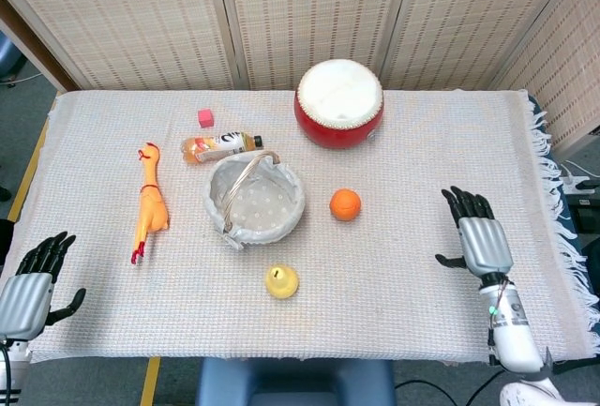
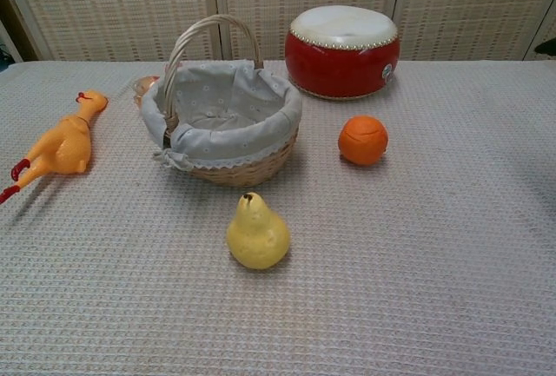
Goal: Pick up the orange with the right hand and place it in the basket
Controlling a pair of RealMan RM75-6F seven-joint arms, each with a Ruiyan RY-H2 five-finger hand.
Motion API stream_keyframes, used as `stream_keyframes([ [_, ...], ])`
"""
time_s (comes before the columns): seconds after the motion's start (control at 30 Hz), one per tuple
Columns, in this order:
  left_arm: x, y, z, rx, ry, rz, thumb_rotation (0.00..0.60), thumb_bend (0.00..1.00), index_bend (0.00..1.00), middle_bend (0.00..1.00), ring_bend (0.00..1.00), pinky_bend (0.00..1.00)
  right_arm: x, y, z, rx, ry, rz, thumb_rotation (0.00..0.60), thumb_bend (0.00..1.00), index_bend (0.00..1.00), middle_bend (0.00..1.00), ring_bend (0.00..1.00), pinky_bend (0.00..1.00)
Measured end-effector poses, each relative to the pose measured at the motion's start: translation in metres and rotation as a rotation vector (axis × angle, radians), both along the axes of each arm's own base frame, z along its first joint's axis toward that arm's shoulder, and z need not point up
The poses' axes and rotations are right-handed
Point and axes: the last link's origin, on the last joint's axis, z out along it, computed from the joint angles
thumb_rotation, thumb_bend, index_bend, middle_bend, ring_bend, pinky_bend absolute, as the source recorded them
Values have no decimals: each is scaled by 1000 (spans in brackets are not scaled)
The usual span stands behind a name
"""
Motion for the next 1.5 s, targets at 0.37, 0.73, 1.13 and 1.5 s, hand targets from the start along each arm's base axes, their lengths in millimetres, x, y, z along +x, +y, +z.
stream_keyframes([
  [0.37,-4,2,3,-9,-23,35,600,333,0,0,0,103,77,-73,-92,138,-27,-40,600,0,0,0,0,0],
  [0.73,-4,3,4,-21,-45,45,600,335,0,0,0,103,112,-103,-144,156,-11,-63,600,0,0,0,0,30],
  [1.13,-3,1,4,-41,-61,41,600,340,0,0,0,103,130,-111,-180,123,-46,-46,600,317,61,599,636,805],
  [1.5,-4,0,5,-41,-70,43,600,343,0,0,0,103,148,-89,-149,84,-202,86,600,327,135,690,728,829],
])
